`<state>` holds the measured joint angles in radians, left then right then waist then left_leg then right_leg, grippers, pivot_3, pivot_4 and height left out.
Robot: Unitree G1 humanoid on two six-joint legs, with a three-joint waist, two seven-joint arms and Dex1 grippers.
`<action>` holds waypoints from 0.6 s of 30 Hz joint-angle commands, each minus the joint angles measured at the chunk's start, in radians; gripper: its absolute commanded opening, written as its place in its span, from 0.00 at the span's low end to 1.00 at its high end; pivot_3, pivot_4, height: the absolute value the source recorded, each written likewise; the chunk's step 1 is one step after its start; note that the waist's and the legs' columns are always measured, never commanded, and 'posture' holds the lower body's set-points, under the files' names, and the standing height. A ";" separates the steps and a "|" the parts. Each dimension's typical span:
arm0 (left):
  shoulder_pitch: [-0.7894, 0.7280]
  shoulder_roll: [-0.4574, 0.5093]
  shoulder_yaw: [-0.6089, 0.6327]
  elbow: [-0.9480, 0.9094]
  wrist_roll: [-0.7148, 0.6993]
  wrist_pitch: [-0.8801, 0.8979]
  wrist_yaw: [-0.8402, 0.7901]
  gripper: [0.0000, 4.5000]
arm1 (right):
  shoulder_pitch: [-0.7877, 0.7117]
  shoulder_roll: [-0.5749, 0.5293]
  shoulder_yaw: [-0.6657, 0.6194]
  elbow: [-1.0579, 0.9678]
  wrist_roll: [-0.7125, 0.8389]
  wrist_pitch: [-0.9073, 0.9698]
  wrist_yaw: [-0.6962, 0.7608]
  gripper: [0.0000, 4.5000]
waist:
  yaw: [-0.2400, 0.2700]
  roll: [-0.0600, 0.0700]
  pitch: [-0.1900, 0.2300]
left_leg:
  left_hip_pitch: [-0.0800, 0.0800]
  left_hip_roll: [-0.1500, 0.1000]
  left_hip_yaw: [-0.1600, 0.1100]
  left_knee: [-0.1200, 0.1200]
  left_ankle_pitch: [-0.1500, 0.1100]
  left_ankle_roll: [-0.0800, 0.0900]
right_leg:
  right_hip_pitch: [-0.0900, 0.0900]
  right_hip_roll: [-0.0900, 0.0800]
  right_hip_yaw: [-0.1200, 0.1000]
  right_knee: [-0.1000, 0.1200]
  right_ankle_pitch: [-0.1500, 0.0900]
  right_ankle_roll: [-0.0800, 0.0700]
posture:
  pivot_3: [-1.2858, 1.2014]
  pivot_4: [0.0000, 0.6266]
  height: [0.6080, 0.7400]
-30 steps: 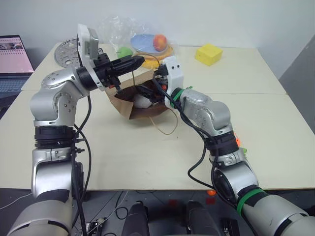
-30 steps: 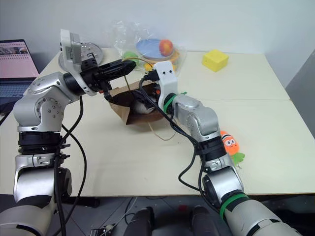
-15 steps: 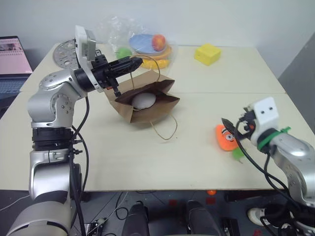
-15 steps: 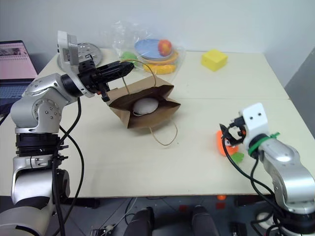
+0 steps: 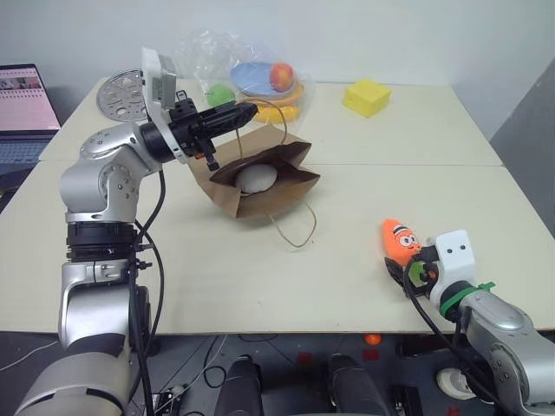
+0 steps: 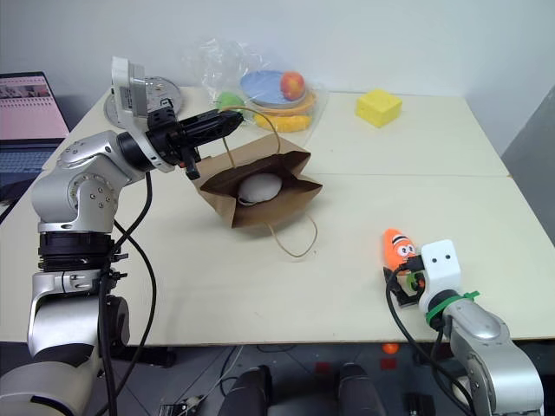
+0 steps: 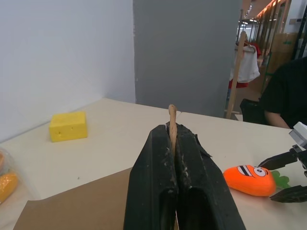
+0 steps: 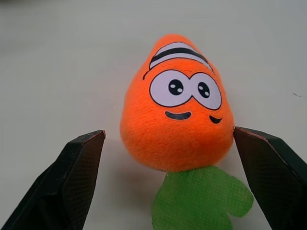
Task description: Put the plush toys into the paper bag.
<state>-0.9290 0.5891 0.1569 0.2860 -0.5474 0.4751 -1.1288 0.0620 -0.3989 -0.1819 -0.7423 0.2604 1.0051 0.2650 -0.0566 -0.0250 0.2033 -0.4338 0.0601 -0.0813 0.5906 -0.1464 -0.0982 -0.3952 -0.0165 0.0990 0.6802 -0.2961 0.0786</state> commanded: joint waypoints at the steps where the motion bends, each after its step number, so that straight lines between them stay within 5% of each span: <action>1: -0.028 0.011 0.010 -0.016 -0.011 -0.004 -0.004 0.00 | 0.006 -0.021 -0.007 -0.016 -0.011 -0.054 0.005 0.84 | 0.000 0.000 0.000 | 0.000 0.000 0.000 0.000 0.000 0.000 | 0.000 0.000 0.000 0.000 0.000 0.000 | 0.52 0.24 1.00; 11: -0.019 0.021 0.010 -0.025 -0.008 -0.001 0.000 0.00 | -0.047 -0.071 -0.019 0.032 0.028 -0.111 0.077 0.06 | 0.000 0.000 0.000 | 0.000 0.000 0.000 0.000 0.000 0.000 | 0.000 0.000 0.000 0.000 0.000 0.000 | 0.52 0.24 1.00; 18: -0.021 0.023 0.007 -0.024 -0.008 0.000 -0.002 0.00 | -0.280 -0.062 0.027 0.067 0.178 -0.127 0.201 0.01 | -0.003 0.000 0.000 | 0.000 0.000 0.000 0.000 0.000 0.000 | 0.000 0.000 0.000 0.000 0.000 0.000 | 0.52 0.24 1.00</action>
<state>-0.9287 0.5999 0.1562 0.2852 -0.5477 0.4797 -1.1264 -0.1763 -0.4660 -0.1564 -0.6606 0.3848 0.8840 0.4414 -0.0600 -0.0249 0.2034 -0.4336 0.0603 -0.0815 0.5905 -0.1463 -0.0982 -0.3951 -0.0161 0.0988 0.6806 -0.2959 0.0788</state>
